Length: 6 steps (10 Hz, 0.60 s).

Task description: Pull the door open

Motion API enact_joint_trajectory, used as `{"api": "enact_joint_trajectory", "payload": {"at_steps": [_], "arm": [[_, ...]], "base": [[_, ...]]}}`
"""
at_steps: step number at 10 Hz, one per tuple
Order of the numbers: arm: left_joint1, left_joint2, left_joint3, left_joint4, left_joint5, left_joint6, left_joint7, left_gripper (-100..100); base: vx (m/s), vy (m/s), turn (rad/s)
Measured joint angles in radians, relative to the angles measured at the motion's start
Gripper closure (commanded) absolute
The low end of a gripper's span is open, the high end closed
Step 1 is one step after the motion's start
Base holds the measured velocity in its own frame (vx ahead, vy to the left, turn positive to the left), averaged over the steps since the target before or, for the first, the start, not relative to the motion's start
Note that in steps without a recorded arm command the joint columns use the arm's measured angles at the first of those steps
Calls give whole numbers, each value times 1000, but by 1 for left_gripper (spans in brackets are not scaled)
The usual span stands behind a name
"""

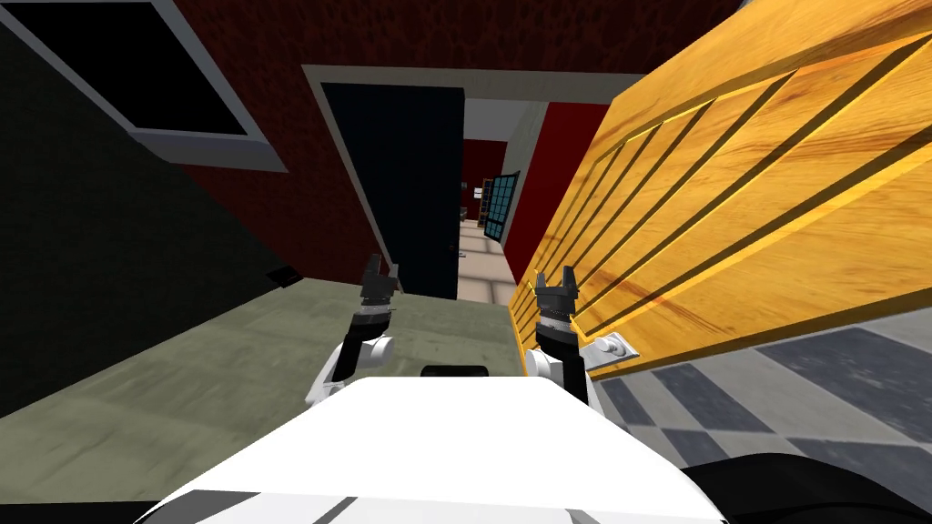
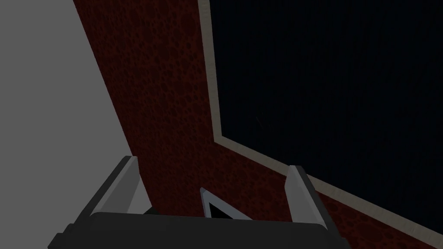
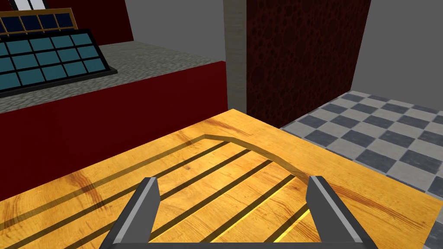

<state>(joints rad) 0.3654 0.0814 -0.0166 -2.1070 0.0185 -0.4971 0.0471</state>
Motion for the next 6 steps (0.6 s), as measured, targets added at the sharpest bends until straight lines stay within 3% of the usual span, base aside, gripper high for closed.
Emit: {"api": "enact_joint_trajectory", "payload": {"at_steps": [4, 6], "arm": [[-30, 12, 7, 82, 4, 15, 6, -100], [-55, 14, 7, 134, 4, 37, 8, -100]], "base": [[107, -14, -51], [131, -21, -50]]}}
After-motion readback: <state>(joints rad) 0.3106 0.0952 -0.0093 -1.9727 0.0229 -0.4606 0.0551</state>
